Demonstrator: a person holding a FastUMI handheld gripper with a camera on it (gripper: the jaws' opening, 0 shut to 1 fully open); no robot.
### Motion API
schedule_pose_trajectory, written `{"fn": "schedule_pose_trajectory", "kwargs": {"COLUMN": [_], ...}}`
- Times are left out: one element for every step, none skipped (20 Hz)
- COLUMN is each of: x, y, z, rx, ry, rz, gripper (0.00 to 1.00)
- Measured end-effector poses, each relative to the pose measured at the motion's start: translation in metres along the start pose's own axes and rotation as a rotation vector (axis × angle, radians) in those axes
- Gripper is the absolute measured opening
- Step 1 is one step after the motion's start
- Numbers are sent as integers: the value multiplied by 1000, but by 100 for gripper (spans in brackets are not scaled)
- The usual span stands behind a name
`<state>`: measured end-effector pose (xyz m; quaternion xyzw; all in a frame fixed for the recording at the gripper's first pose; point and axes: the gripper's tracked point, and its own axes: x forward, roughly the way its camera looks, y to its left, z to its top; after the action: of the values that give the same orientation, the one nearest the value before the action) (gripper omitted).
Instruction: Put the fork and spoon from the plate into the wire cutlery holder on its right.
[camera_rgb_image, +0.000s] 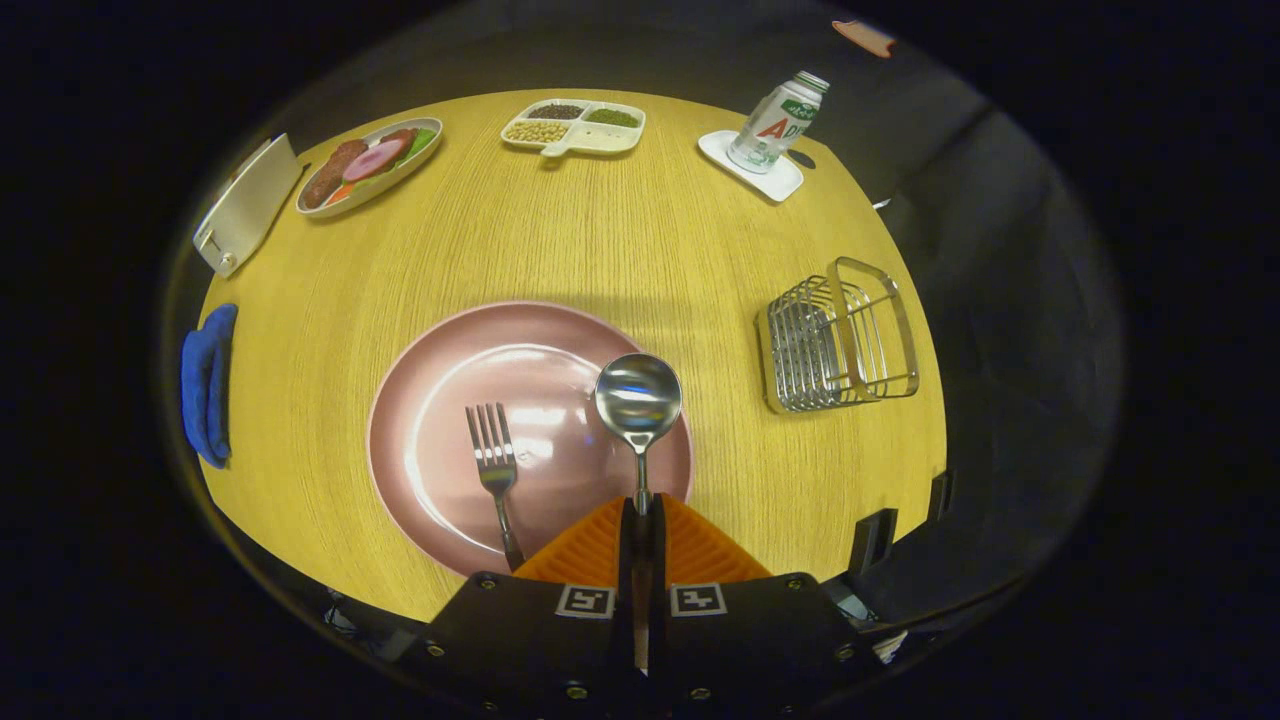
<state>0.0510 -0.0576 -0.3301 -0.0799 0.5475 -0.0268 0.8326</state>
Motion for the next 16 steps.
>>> {"fn": "schedule_pose_trajectory", "kwargs": {"x": [-5, -10, -14, -18, -22, -26, -30, -33, -36, -40, -42, -44, -45, -47, -47, -49], "y": [-3, -7, -11, -15, -21, -26, -32, -37, -43, -49, -56, -63, -70, -78, -86, -95], "z": [3, 8, 10, 13, 16, 18, 21, 22, 25, 28, 30, 32, 33, 35, 35, 35], "rx": [3, 6, 14, 22, 29, 34, 39, 44, 49, 55, 63, 70, 75, 76, 78, 80], "ry": [-7, -17, -23, -29, -37, -42, -46, -50, -54, -57, -59, -57, -54, -50, -43, -36], "rz": [-9, -17, -26, -33, -42, -53, -65, -75, -83, -92, -103, -115, -126, -137, -150, -161], "gripper": [6, 6, 6, 6, 6, 6, 6, 6, 6, 6, 6, 6, 6, 6, 6, 6]}}
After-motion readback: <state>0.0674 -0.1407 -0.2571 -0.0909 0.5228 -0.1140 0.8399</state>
